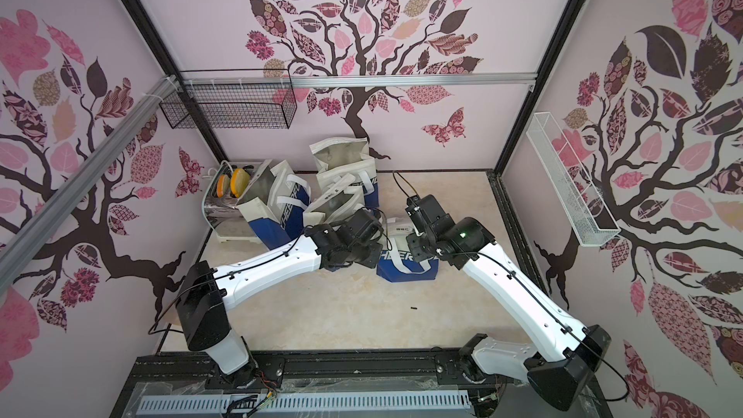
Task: Open the takeout bag
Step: Open the takeout bag at the center of the board.
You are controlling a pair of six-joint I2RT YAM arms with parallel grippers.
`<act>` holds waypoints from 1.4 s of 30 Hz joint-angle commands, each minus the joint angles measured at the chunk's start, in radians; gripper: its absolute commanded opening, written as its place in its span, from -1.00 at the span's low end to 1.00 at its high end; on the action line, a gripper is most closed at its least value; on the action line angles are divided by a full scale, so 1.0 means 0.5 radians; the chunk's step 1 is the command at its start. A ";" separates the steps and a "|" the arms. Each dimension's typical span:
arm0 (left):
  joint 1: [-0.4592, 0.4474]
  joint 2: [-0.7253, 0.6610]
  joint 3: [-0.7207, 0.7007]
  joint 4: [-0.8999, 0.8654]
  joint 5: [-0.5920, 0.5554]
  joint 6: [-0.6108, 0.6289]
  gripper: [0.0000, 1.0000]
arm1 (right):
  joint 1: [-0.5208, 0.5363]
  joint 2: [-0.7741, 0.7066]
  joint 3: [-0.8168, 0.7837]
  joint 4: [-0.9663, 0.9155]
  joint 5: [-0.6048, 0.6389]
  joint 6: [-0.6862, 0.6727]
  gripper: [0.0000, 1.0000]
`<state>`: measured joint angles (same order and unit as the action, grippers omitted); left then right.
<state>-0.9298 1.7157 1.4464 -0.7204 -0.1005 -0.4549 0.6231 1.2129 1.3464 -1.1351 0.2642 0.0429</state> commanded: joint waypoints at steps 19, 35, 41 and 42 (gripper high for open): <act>0.007 -0.084 -0.015 -0.060 -0.017 0.030 -1.00 | 0.002 0.316 0.287 0.006 0.523 -0.034 -0.60; 0.007 -0.070 -0.152 -0.145 -0.064 0.043 -1.00 | 0.026 0.785 1.195 -0.761 1.420 -0.089 -1.00; 0.007 -0.066 -0.129 -0.163 -0.092 0.048 -1.00 | 0.029 0.882 1.416 -0.813 1.196 -0.090 -1.00; 0.007 -0.069 -0.124 -0.161 -0.088 0.042 -1.00 | 0.027 0.861 1.426 -0.820 1.041 -0.053 -1.00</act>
<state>-0.9310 1.6901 1.3838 -0.7406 -0.1234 -0.4408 0.6365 1.6497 2.0136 -1.4910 0.8822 -0.0124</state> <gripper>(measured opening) 0.040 0.049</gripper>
